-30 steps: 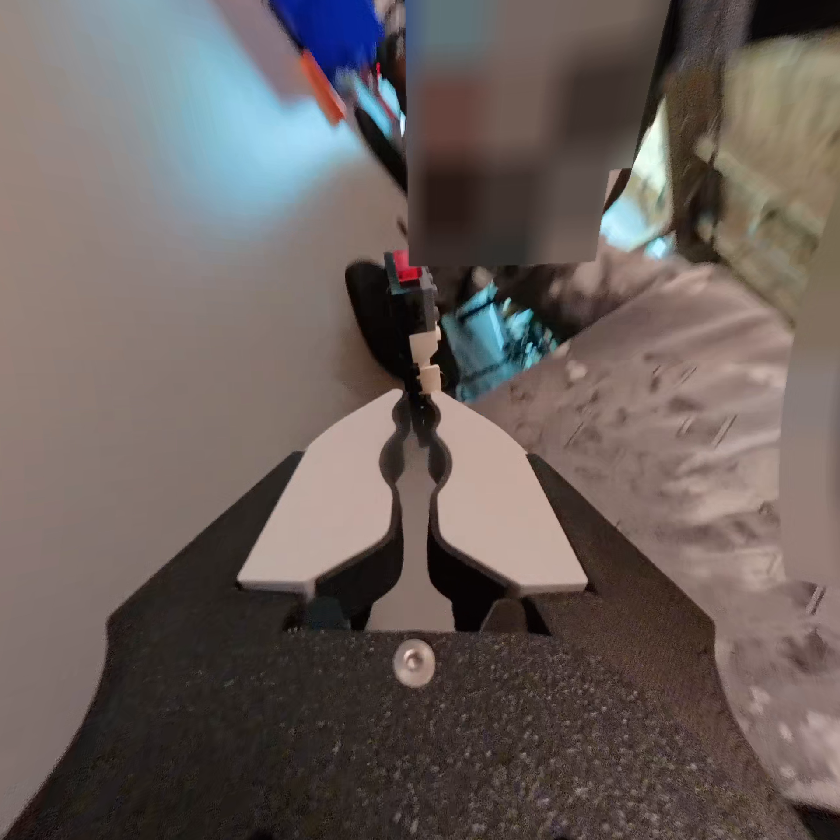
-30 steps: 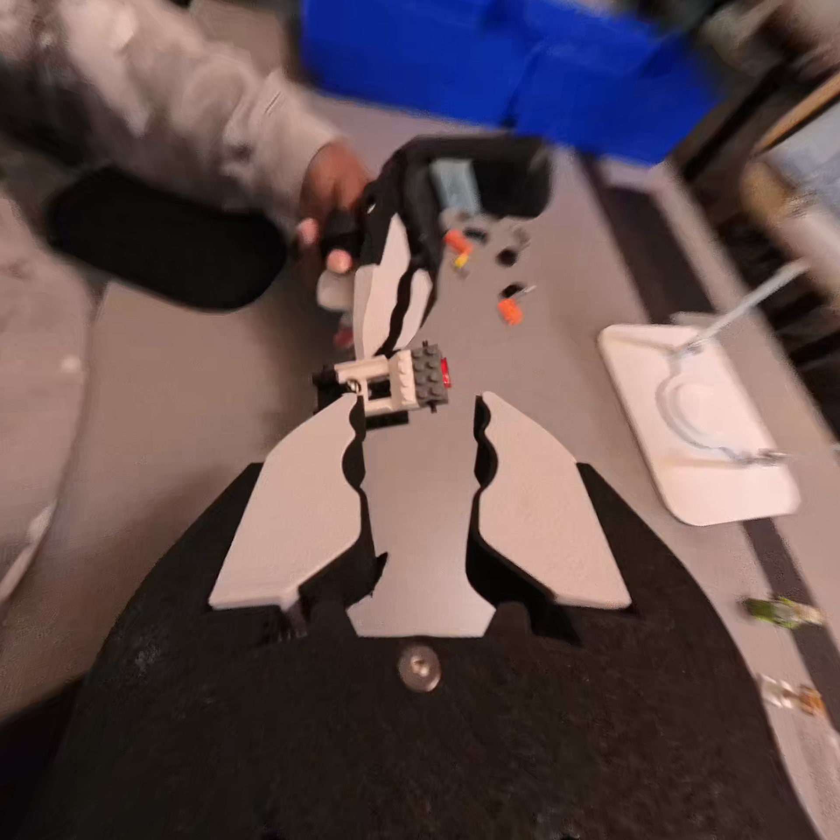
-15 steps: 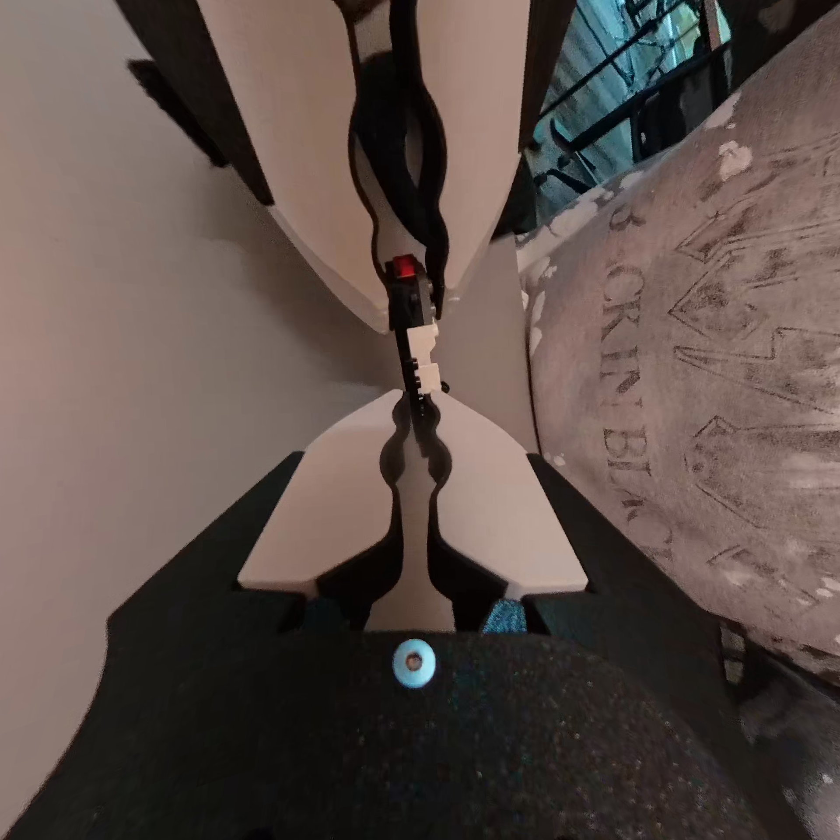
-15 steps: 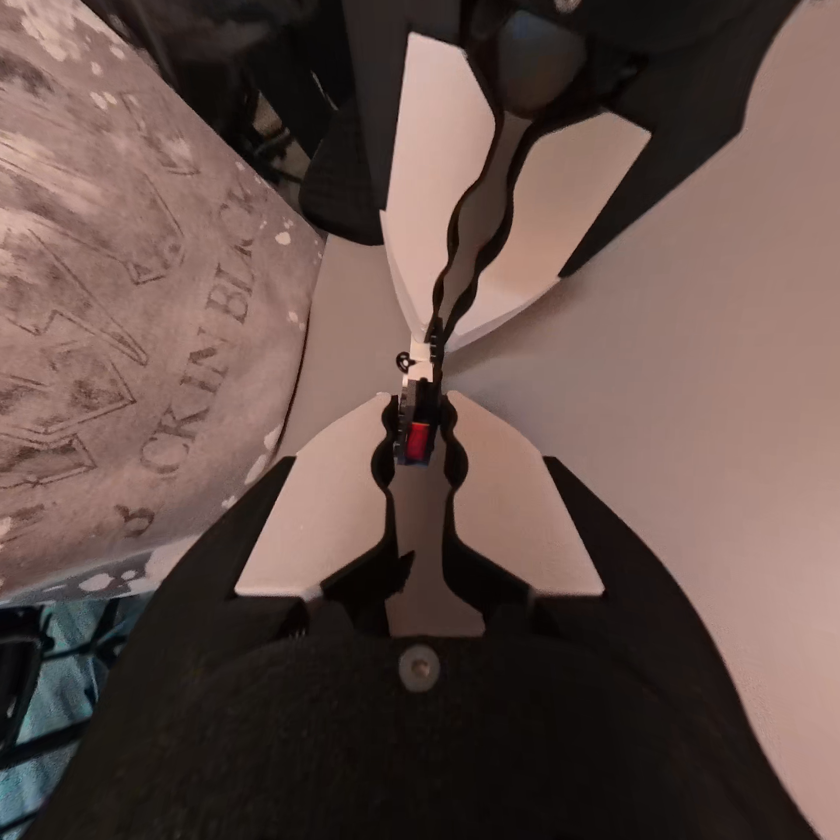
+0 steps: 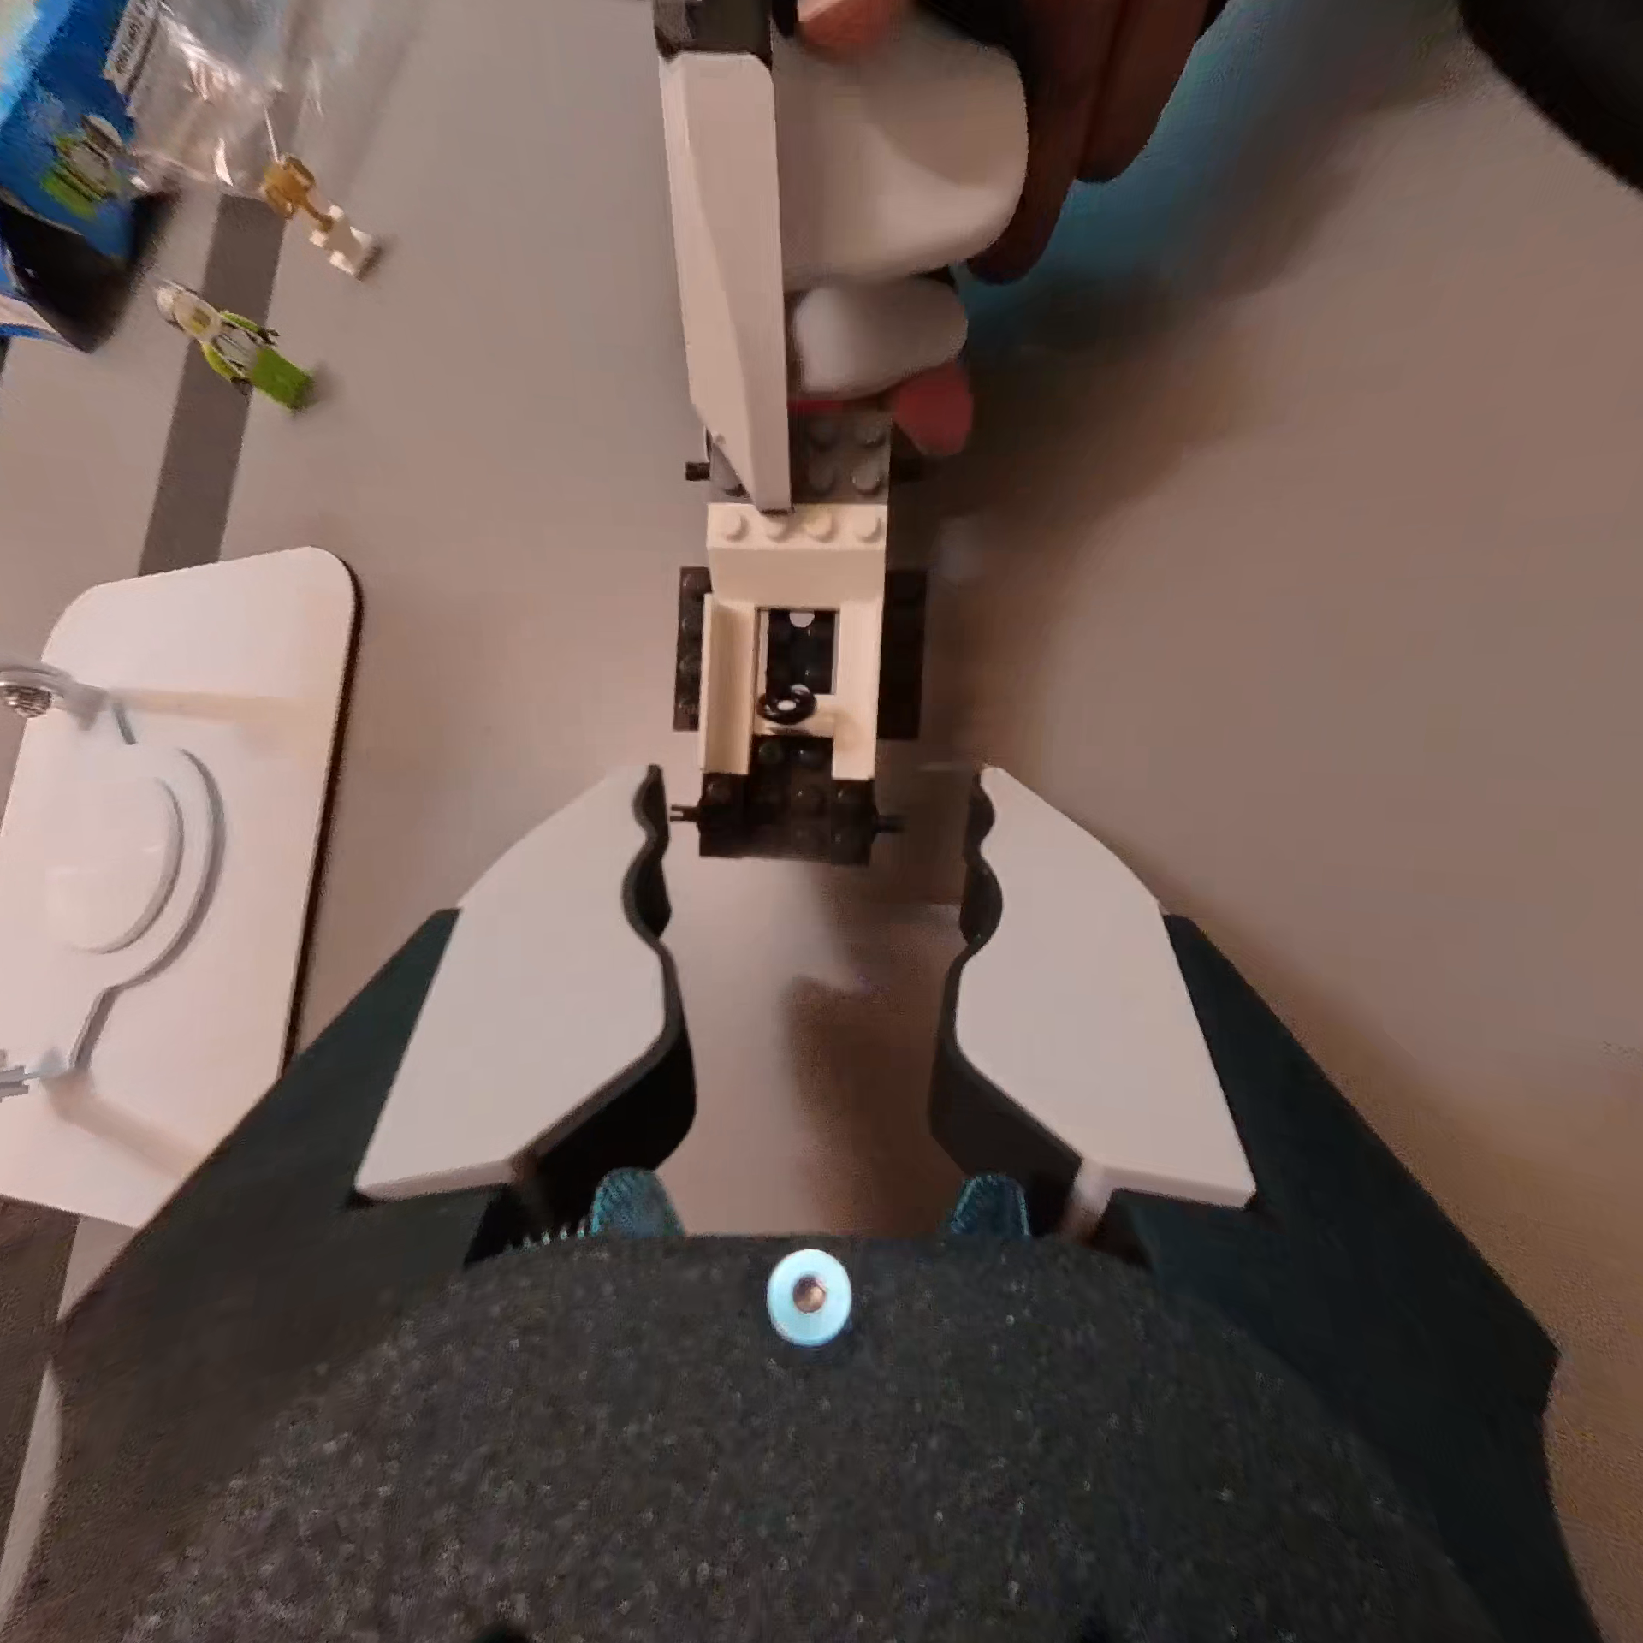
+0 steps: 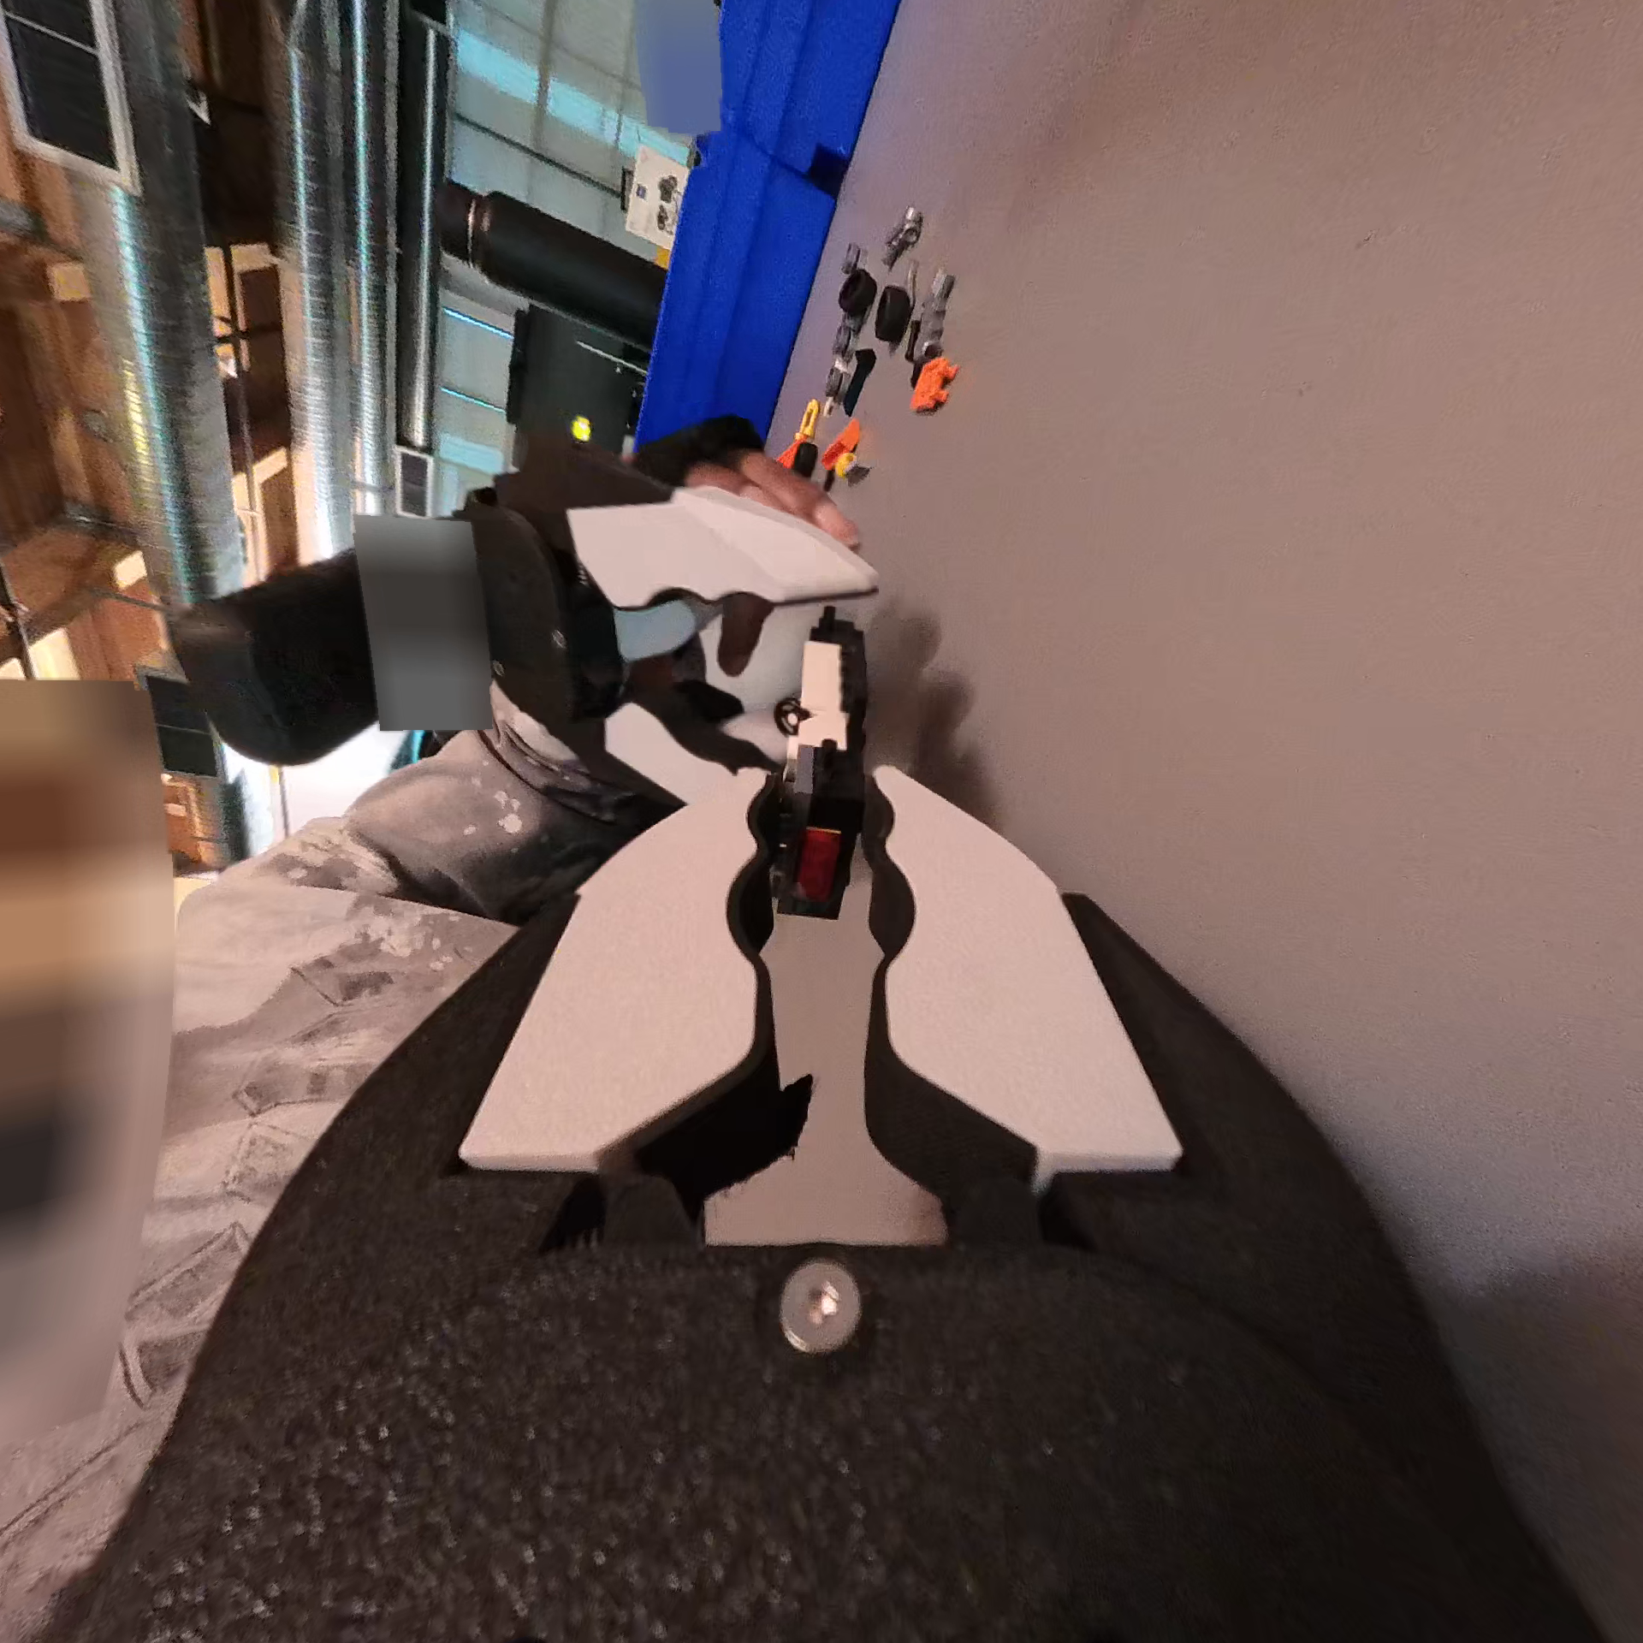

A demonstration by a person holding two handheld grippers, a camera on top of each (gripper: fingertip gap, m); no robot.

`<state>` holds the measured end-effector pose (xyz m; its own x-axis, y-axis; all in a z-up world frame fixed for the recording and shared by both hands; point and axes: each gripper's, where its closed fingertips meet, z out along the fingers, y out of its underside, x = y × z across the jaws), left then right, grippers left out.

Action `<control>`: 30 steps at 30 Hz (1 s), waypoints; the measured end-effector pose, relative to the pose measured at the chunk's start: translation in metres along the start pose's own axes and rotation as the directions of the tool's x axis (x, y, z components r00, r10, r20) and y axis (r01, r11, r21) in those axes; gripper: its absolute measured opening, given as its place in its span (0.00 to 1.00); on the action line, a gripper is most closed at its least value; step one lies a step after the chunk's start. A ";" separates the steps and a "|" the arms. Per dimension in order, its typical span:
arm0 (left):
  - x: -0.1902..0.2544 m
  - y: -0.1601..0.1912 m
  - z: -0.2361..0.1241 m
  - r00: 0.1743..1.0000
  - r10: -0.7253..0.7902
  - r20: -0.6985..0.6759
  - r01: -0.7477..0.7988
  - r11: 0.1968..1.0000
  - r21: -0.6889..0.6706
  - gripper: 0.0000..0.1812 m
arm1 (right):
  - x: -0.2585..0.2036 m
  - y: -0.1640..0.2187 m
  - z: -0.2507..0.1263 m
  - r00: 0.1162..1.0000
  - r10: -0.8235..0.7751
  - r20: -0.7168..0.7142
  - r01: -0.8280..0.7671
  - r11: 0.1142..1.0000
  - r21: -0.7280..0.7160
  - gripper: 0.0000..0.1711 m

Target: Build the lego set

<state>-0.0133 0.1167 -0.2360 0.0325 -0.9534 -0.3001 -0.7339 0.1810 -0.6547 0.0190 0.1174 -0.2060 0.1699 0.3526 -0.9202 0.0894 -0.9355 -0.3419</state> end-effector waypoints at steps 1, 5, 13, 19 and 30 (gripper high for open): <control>-0.002 0.001 0.003 1.000 0.003 0.001 -0.003 1.000 -0.004 0.29 | 0.002 0.000 0.001 1.000 0.003 -0.004 -0.003 1.000 -0.003 0.10; -0.004 0.005 0.009 1.000 0.001 -0.022 -0.002 1.000 -0.028 0.28 | 0.009 -0.003 0.000 1.000 0.018 -0.017 -0.018 1.000 0.002 0.10; -0.008 0.016 0.015 0.981 -0.070 -0.183 0.054 0.995 -0.088 0.28 | 0.012 -0.013 -0.020 0.883 -0.438 -0.167 0.428 0.899 -0.095 0.23; -0.014 0.017 0.018 0.961 -0.120 -0.248 0.087 0.986 -0.142 0.27 | 0.032 -0.005 -0.026 0.475 -0.839 -0.265 0.731 0.544 -0.411 0.31; -0.017 0.018 0.025 0.962 -0.137 -0.238 0.105 0.984 -0.141 0.27 | 0.052 -0.004 -0.011 0.363 -0.917 -0.164 0.693 0.384 -0.610 0.22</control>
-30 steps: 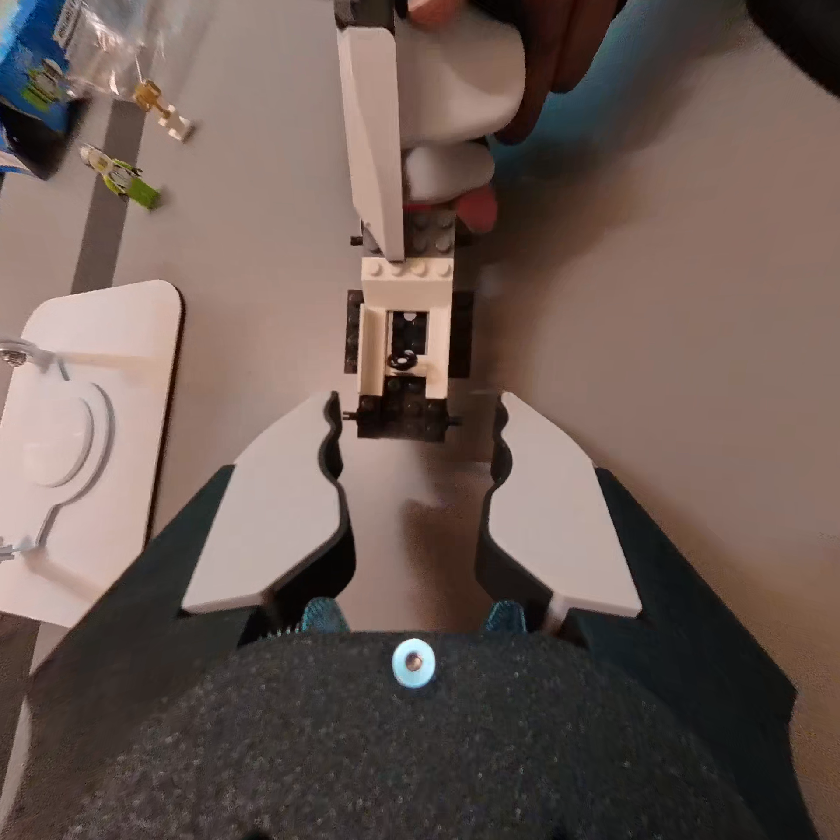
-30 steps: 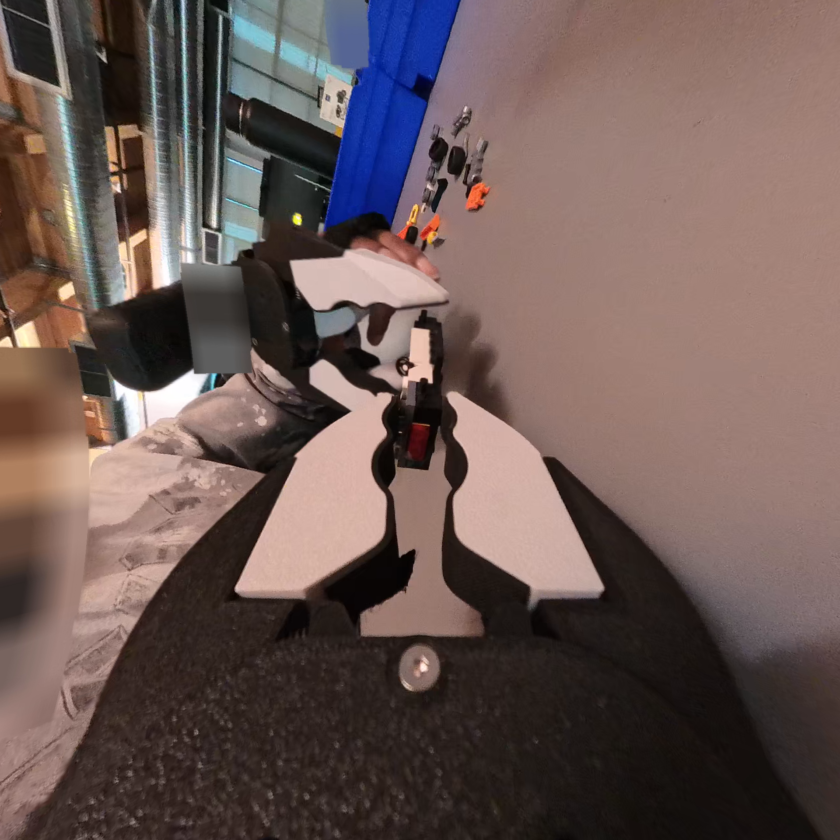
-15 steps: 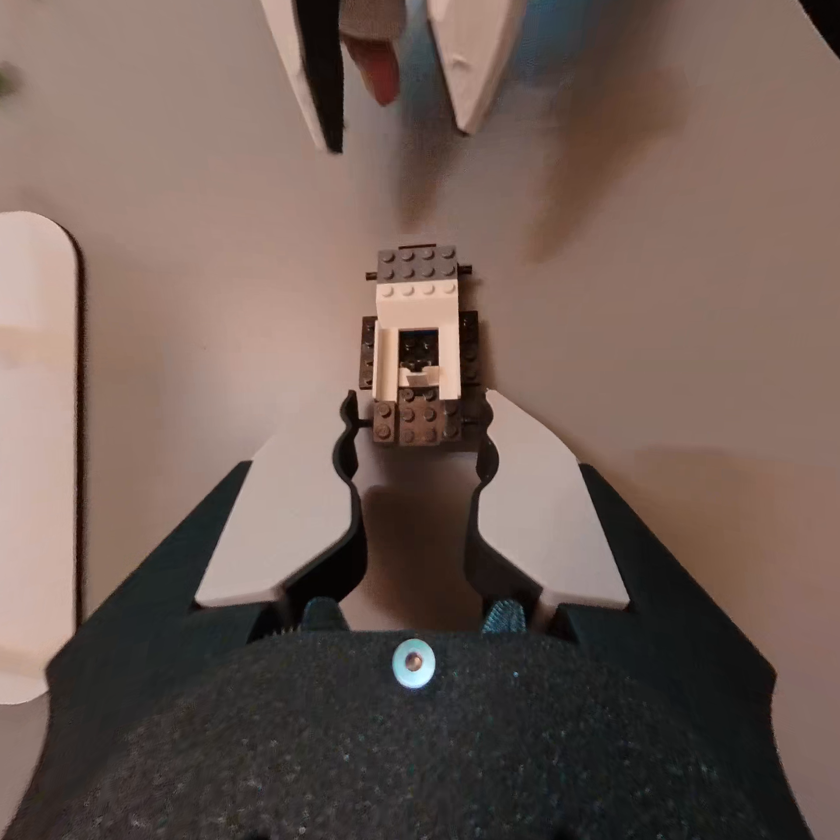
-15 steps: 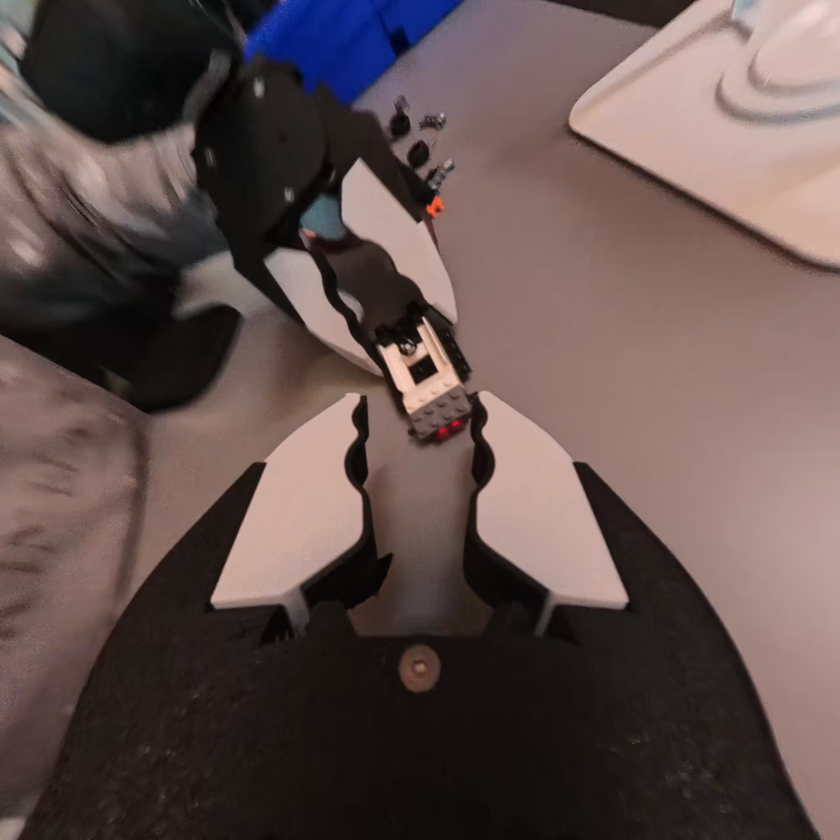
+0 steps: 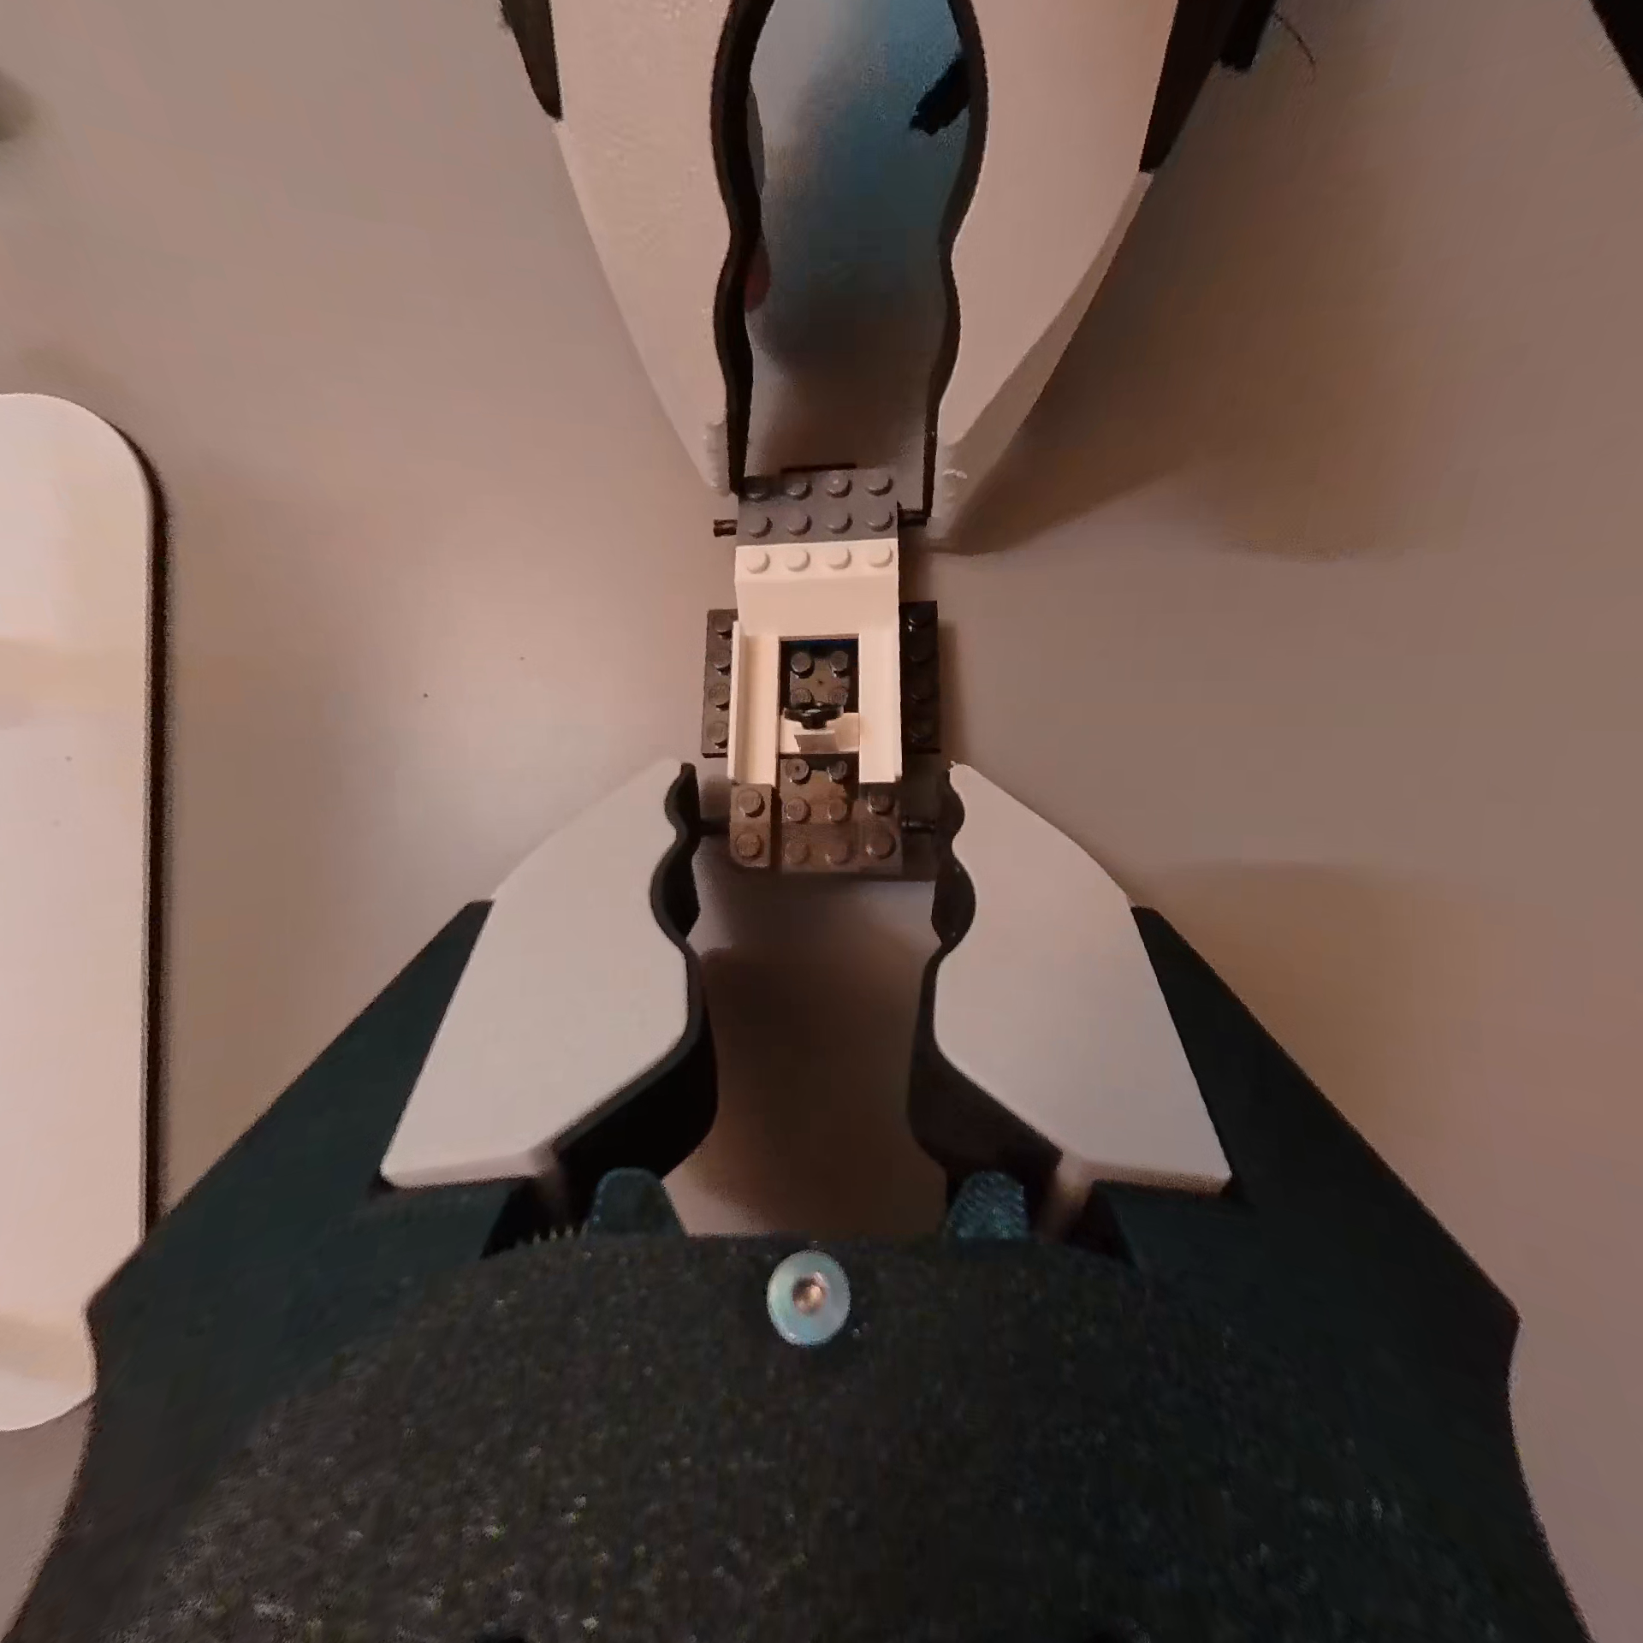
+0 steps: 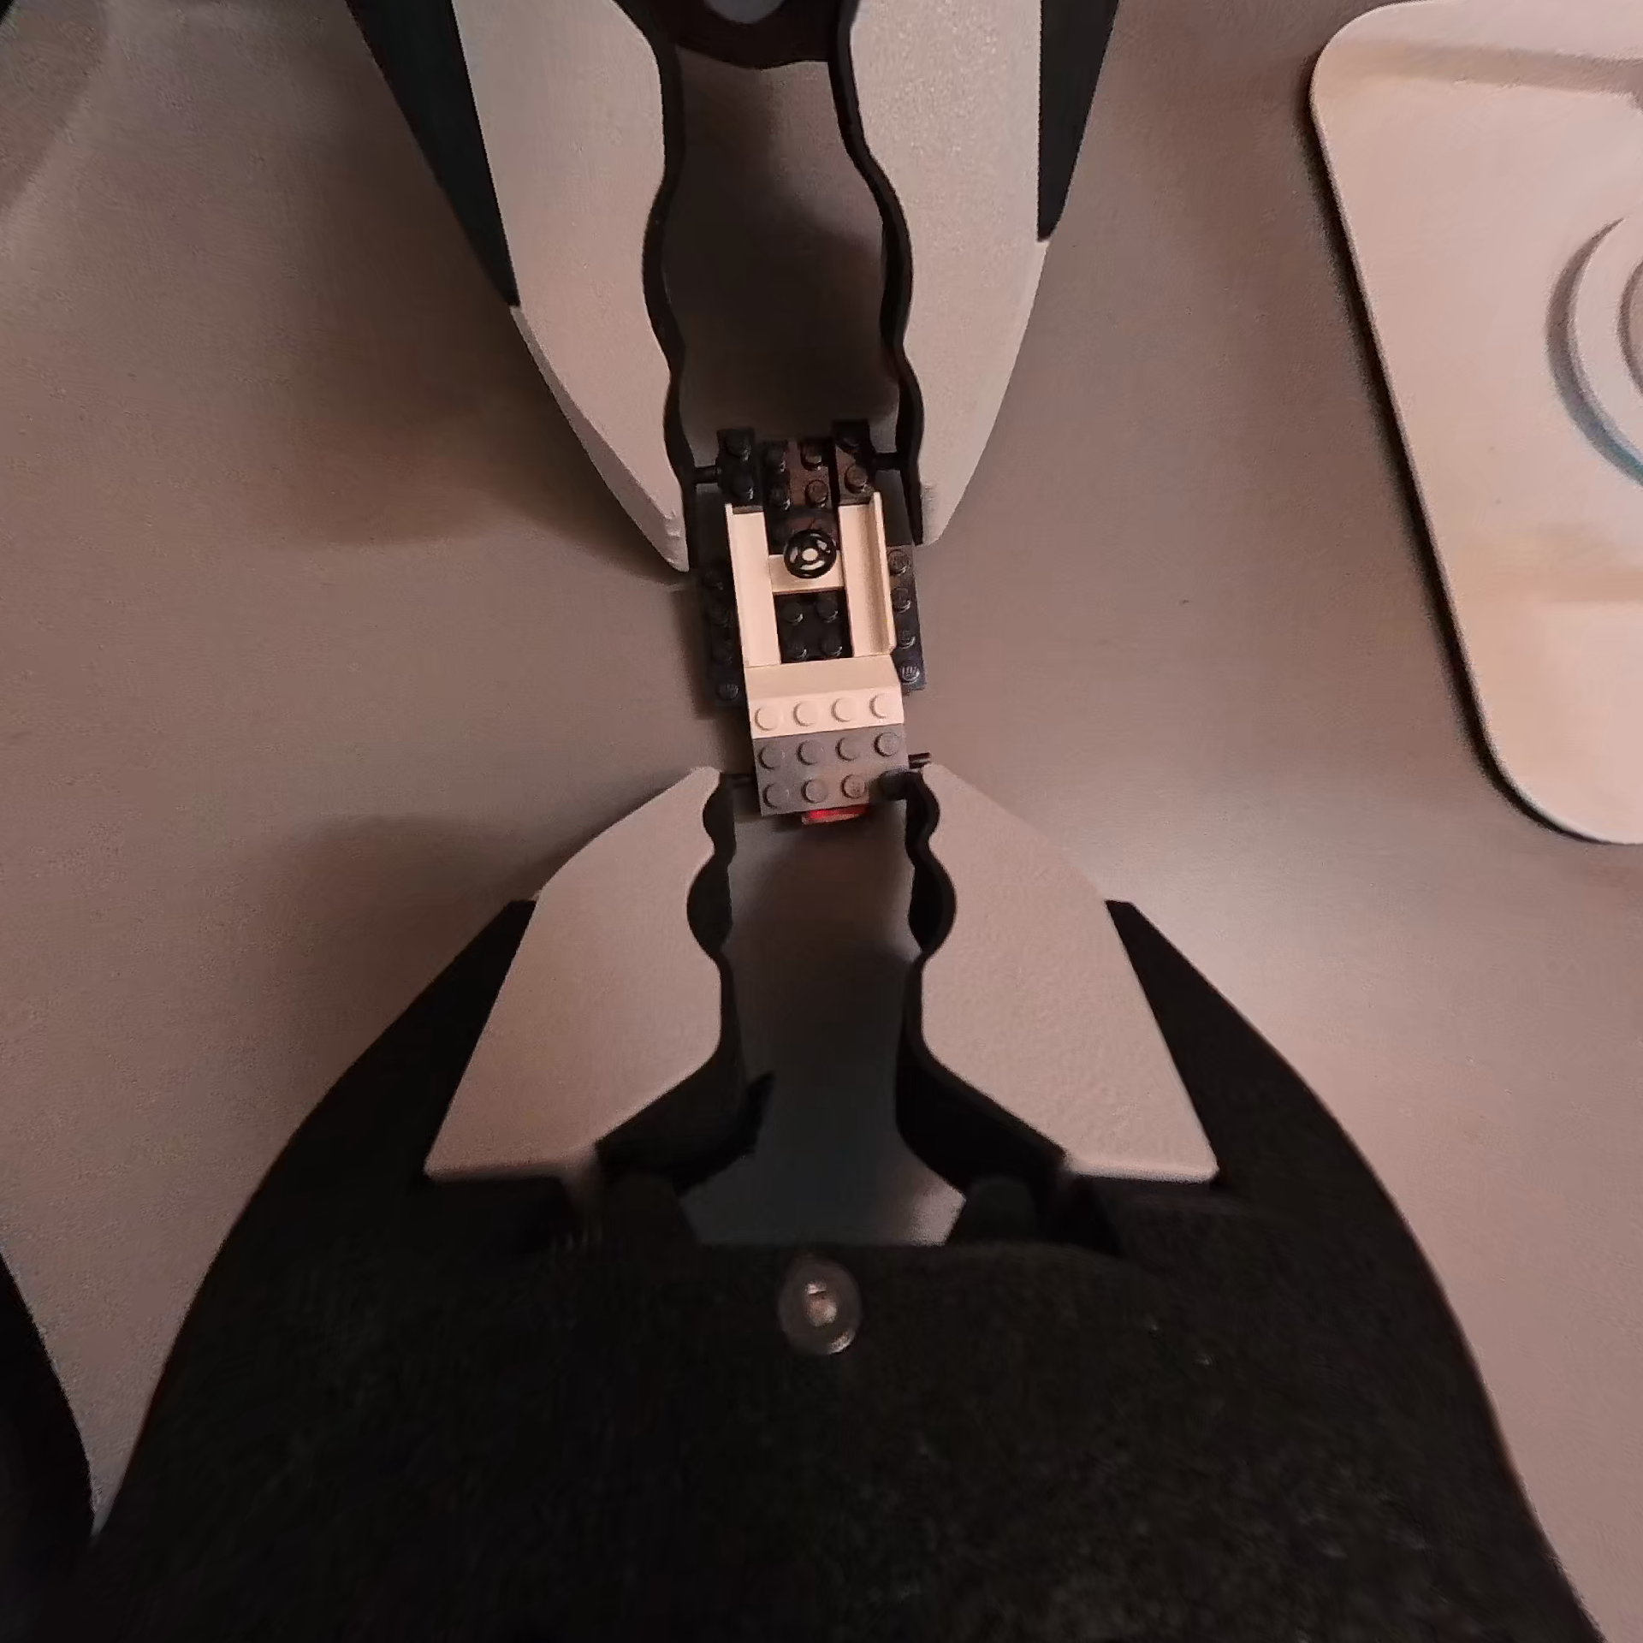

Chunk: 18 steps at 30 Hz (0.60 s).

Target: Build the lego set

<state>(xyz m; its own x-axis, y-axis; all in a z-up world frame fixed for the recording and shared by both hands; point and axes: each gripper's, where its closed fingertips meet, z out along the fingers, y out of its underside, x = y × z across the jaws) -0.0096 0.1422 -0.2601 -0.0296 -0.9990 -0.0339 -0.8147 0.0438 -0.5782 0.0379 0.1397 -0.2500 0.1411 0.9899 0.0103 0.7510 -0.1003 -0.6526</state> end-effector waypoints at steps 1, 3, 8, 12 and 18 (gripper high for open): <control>-0.001 0.001 0.000 1.000 0.000 0.007 0.000 1.000 0.001 0.28 | 0.001 0.000 0.000 1.000 -0.009 -0.007 0.008 1.000 -0.016 0.21; -0.004 0.003 0.000 0.999 0.002 0.039 -0.002 1.000 0.004 0.31 | 0.006 -0.002 -0.001 0.999 -0.005 -0.040 0.004 0.999 -0.034 0.17; -0.006 0.008 -0.007 0.988 -0.023 0.149 0.019 0.999 0.031 0.34 | 0.011 0.003 -0.002 0.996 -0.036 -0.081 0.029 0.995 -0.093 0.04; -0.002 0.013 -0.010 0.981 -0.066 0.181 0.052 0.996 0.079 0.33 | 0.005 0.000 0.002 0.997 -0.037 -0.071 0.032 0.997 -0.065 0.07; -0.002 0.014 -0.016 0.966 -0.138 0.219 0.112 0.985 0.129 0.32 | 0.007 -0.007 0.005 0.995 -0.007 -0.095 0.006 1.000 -0.016 0.12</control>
<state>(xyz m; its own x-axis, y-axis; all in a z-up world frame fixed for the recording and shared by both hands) -0.0303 0.1442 -0.2554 0.2110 -0.9686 -0.1313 -0.7311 -0.0672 -0.6789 0.0309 0.1481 -0.2490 0.1967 0.9766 0.0871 0.7620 -0.0963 -0.6404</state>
